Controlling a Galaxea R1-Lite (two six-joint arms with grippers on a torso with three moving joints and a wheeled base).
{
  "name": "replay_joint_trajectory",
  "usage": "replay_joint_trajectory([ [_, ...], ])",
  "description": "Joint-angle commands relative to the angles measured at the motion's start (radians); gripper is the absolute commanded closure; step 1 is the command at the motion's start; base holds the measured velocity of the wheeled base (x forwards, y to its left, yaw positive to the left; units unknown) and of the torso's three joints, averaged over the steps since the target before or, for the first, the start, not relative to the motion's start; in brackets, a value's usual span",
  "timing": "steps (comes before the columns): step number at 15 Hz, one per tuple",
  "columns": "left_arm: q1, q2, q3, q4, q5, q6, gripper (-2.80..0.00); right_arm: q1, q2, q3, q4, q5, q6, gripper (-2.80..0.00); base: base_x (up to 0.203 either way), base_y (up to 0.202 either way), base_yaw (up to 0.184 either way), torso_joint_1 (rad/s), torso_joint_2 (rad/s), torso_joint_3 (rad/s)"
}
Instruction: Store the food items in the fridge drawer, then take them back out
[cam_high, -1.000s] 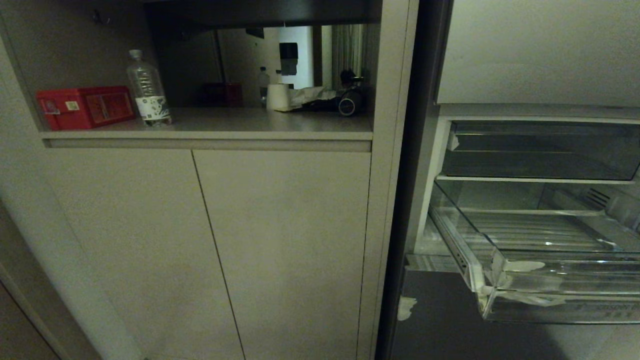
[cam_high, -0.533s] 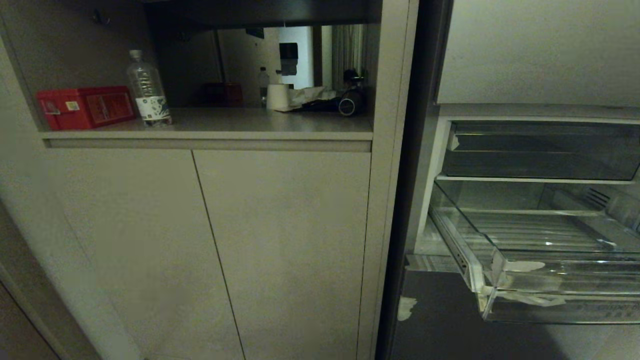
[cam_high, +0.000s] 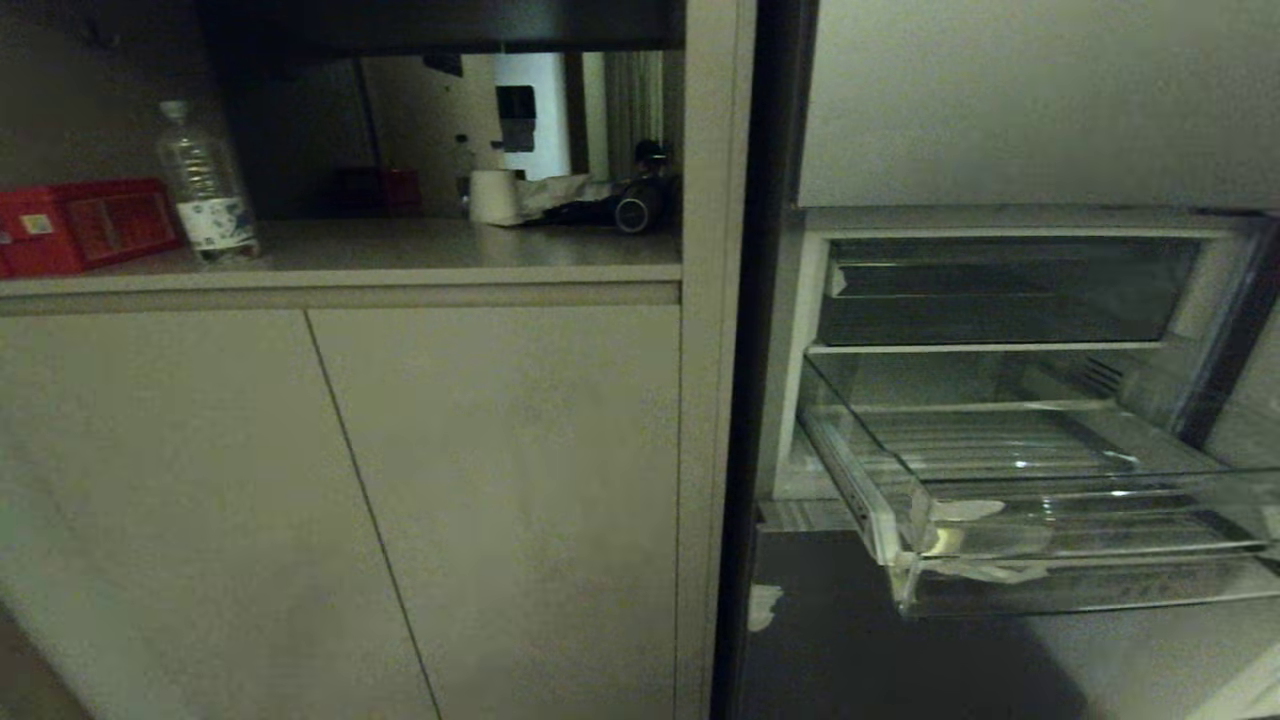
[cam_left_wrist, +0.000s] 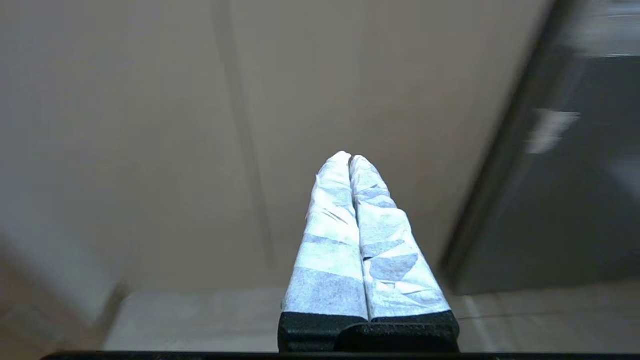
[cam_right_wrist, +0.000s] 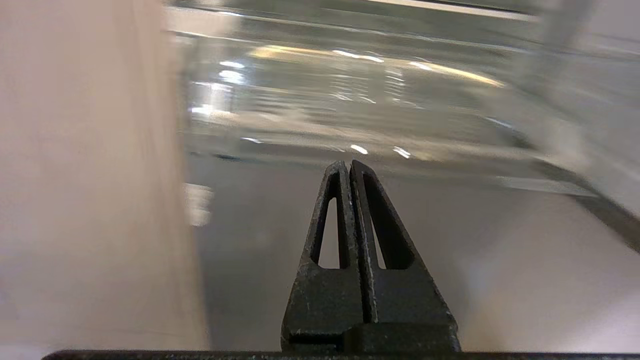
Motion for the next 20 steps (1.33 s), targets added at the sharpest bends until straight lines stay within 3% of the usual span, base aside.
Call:
replay_joint_trajectory([
  [1, 0.001, 0.000, 0.001, 0.001, 0.000, 0.000, 0.00, 0.000, 0.000, 0.031, -0.002, -0.002, 0.001, 0.00, -0.002, 0.004, -0.176, 0.007, 0.00, 0.007],
  [20, 0.001, 0.000, 0.000, 0.001, 0.000, 0.000, 0.00, 0.000, 0.000, 0.031, -0.002, -0.002, 0.008, 0.00, 0.000, 0.009, -0.176, 0.002, 0.00, 0.003],
])
